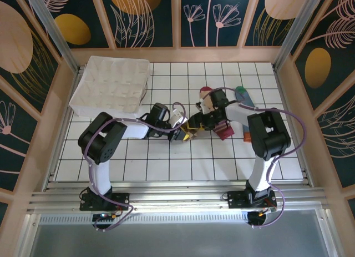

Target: Roll the socks

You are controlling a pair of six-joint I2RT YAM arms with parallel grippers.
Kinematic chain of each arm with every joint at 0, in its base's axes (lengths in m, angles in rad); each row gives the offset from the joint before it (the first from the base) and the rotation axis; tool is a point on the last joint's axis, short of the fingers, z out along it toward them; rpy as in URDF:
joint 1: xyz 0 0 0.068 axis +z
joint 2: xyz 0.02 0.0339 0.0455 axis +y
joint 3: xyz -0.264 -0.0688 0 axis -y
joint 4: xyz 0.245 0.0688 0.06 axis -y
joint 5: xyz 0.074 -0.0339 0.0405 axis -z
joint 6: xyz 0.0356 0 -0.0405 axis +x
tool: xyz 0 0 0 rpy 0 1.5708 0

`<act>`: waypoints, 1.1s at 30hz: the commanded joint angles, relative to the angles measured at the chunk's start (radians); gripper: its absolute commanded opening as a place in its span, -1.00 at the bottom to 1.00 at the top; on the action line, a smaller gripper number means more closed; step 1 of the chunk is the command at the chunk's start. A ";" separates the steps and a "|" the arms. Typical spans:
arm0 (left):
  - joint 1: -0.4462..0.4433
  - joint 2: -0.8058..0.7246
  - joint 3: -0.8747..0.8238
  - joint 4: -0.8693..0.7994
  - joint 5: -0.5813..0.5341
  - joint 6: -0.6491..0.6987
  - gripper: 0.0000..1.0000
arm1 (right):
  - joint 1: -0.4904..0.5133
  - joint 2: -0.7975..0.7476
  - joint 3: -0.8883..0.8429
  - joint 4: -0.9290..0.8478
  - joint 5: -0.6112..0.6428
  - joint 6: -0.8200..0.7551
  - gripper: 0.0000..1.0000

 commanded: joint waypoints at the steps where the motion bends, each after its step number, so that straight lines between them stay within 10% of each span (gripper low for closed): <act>1: 0.018 0.082 -0.007 -0.150 0.000 -0.045 -0.95 | 0.026 0.041 0.015 -0.001 0.030 -0.021 0.13; 6: 0.028 0.107 0.010 -0.167 -0.008 -0.046 -0.95 | 0.041 0.068 0.022 -0.046 0.081 -0.055 0.00; 13: 0.029 0.045 -0.004 -0.142 -0.094 -0.027 -0.61 | 0.043 0.087 0.031 -0.100 0.124 -0.066 -1.00; 18: 0.028 -0.134 -0.067 -0.074 -0.172 0.049 -0.04 | 0.042 0.141 0.107 -0.212 0.189 -0.074 -1.00; 25: -0.029 -0.371 -0.130 -0.097 -0.394 0.313 0.06 | 0.042 0.233 0.221 -0.361 0.199 -0.129 -1.00; 33: -0.240 -0.297 -0.117 -0.067 -0.708 0.498 0.19 | 0.041 0.304 0.306 -0.471 0.174 -0.138 -1.00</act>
